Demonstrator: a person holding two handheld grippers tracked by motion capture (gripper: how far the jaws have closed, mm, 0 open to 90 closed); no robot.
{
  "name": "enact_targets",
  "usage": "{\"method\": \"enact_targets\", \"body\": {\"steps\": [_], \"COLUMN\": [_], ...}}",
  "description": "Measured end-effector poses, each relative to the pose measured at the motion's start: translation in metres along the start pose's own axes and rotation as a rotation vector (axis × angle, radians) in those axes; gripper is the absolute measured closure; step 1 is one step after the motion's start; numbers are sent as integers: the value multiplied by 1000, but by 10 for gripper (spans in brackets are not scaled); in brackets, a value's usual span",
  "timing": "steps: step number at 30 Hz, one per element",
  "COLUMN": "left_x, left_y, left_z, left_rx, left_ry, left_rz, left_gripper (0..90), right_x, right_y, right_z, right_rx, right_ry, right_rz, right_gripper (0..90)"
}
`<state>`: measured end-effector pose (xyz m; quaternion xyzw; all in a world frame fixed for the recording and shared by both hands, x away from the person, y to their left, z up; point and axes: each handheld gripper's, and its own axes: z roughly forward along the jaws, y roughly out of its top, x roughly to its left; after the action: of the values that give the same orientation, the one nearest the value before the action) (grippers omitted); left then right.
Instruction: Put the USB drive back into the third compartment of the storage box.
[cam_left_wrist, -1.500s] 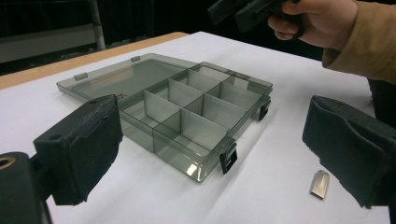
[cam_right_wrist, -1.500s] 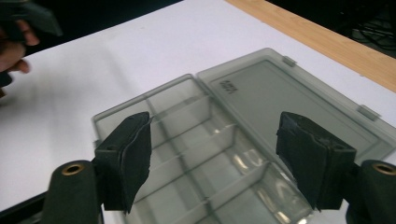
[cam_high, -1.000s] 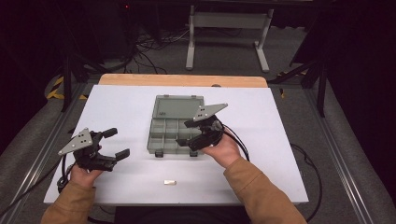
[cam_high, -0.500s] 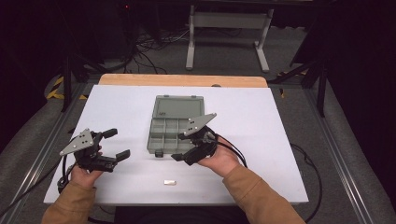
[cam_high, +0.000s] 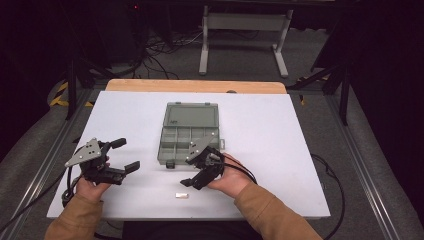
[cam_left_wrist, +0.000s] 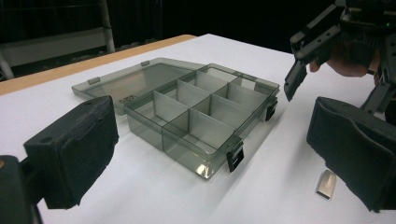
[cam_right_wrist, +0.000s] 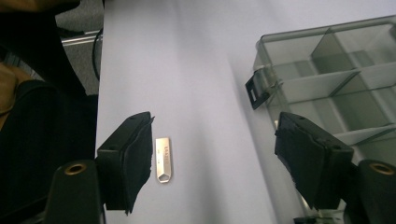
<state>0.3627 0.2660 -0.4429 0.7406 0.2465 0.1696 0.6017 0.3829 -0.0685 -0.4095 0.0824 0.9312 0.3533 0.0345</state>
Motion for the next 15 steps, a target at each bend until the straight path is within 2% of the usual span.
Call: {"method": "enact_targets", "body": {"steps": [2,3,6,15], "left_x": [0,0,-1,-1], "left_y": [0,0,0,0], "left_z": [0,0,1,1], "left_rx": [7,7,7,11], "left_ry": [-2,-4,-2,-4], "left_rz": [7,2,5,10], "left_gripper": [27,27,27,27], "right_x": [0,3,6,14], "right_y": [-1,-1,-1,1], "right_z": [2,7,13,28], "right_rx": [13,44,76,149], "right_ry": [-1,7,15,42], "right_rz": [-12,-19,-27,-54], "right_gripper": [290,295,304,342]}}
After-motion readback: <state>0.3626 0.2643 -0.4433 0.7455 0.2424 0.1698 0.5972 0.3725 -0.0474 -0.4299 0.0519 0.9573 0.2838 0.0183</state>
